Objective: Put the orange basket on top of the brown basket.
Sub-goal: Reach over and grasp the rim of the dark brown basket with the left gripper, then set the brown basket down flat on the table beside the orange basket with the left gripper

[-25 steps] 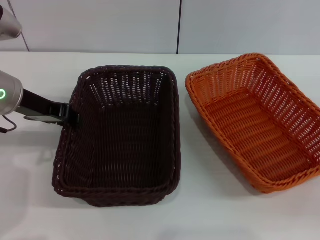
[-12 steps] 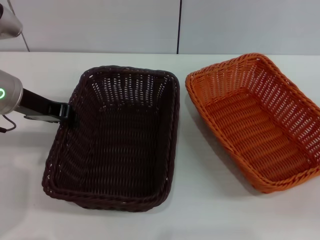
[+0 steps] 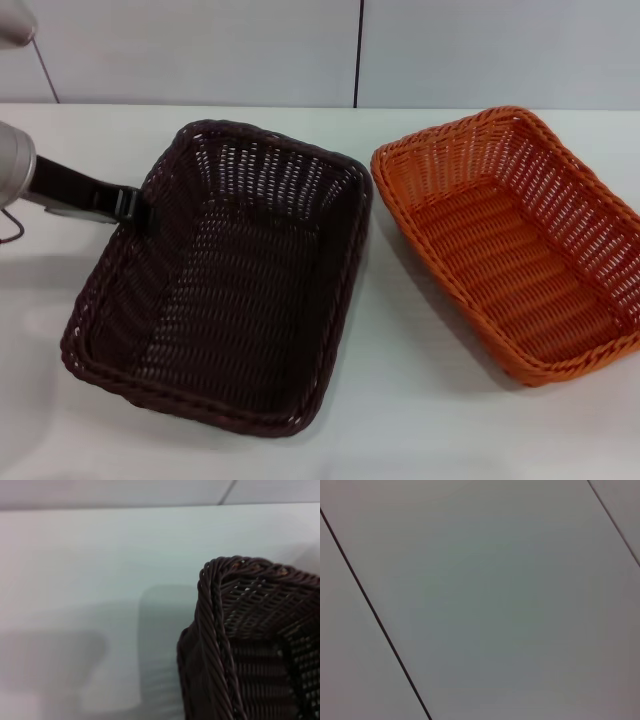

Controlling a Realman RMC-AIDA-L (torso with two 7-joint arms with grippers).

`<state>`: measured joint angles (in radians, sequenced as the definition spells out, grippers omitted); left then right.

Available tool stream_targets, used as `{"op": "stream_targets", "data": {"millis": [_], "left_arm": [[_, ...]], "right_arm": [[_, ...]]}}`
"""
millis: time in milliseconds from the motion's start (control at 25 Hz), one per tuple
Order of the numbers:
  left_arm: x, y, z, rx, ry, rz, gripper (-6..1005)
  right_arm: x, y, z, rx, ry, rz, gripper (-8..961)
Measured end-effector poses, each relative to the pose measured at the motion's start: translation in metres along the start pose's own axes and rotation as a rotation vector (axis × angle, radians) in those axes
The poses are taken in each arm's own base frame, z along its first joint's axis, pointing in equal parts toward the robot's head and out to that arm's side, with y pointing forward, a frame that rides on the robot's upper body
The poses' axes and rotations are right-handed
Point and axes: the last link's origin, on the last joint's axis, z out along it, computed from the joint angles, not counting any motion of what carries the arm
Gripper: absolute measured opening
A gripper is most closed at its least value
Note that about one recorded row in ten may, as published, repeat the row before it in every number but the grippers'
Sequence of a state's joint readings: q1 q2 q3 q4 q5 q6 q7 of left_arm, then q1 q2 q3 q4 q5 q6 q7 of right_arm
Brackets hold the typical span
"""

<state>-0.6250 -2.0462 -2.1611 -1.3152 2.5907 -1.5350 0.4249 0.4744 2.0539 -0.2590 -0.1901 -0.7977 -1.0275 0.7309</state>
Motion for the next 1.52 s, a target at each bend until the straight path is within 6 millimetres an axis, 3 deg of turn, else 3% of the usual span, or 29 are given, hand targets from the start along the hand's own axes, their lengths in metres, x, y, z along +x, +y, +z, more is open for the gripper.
{"op": "stream_targets", "data": {"millis": [280, 480, 920, 1120, 1520], "left_arm": [[0.011, 0.019, -0.021, -0.146, -0.008, 0.191, 213], [0.021, 0.033, -0.024, -0.218, -0.021, 0.302, 218], [0.038, 0.066, 0.022, -0.333, -0.077, 0.341, 228], [0.043, 0.083, 0.032, -0.36, -0.071, 0.351, 233], [0.041, 0.094, 0.047, -0.386, -0.11, 0.349, 242]], "right_arm": [[0.001, -0.001, 0.0, 0.007, 0.009, -0.003, 743], [0.002, 0.0, 0.001, 0.01, 0.015, -0.01, 743], [0.006, 0.001, -0.001, 0.01, 0.027, -0.006, 742], [0.007, 0.0, -0.001, 0.014, 0.032, -0.007, 742], [0.008, -0.001, 0.0, 0.024, 0.045, -0.01, 742]]}}
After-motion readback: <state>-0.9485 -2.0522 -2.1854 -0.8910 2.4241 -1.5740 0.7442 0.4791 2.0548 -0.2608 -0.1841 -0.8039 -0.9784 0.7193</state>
